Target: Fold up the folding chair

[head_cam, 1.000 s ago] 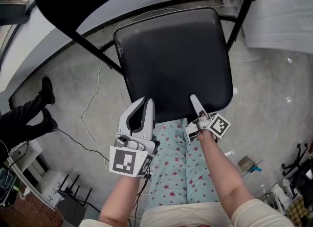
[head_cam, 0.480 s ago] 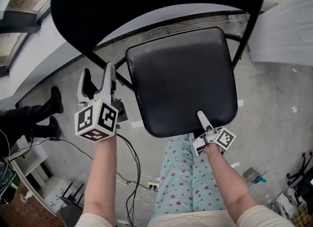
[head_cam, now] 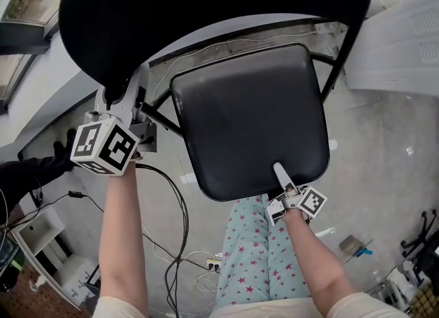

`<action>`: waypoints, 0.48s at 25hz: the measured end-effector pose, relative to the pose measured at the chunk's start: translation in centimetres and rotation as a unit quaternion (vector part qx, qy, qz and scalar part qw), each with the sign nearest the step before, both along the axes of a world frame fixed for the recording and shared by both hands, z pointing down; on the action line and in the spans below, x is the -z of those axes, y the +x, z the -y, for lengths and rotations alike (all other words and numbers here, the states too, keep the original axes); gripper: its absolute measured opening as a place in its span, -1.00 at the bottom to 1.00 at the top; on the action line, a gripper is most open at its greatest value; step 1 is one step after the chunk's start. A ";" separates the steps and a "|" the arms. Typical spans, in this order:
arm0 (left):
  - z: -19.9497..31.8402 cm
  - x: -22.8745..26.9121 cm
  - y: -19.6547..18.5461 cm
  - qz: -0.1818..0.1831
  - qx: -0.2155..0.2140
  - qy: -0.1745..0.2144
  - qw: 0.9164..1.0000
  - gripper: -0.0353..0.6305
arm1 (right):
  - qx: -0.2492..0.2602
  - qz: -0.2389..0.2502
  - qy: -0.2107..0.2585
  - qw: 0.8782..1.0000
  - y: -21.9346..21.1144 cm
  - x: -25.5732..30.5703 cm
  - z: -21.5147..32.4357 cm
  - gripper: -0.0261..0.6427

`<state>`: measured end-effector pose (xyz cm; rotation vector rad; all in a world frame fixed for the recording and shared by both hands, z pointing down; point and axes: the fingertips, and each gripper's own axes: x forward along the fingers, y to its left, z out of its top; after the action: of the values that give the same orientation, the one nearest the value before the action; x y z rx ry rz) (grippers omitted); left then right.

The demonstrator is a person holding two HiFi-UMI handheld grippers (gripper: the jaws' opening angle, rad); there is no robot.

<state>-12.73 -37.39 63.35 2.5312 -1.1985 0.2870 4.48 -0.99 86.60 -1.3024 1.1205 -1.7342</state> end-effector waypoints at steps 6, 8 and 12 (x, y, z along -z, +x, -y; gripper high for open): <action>-0.4 0.3 -0.2 -0.017 -0.013 0.000 1.000 -0.36 | -0.025 0.003 -0.031 0.999 0.6 0.2 -0.2 0.33; -0.6 0.7 0.1 -0.021 -0.019 0.005 1.000 -0.37 | -0.029 0.000 -0.038 0.999 0.7 0.6 0.0 0.33; -1.4 2.5 0.4 -0.022 -0.039 0.007 0.999 -0.39 | -0.036 0.004 -0.072 0.997 0.5 3.0 0.2 0.32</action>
<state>-12.38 -35.95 60.85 2.5854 -1.0913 0.2419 5.03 -1.16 83.65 -1.4024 0.9467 -1.7927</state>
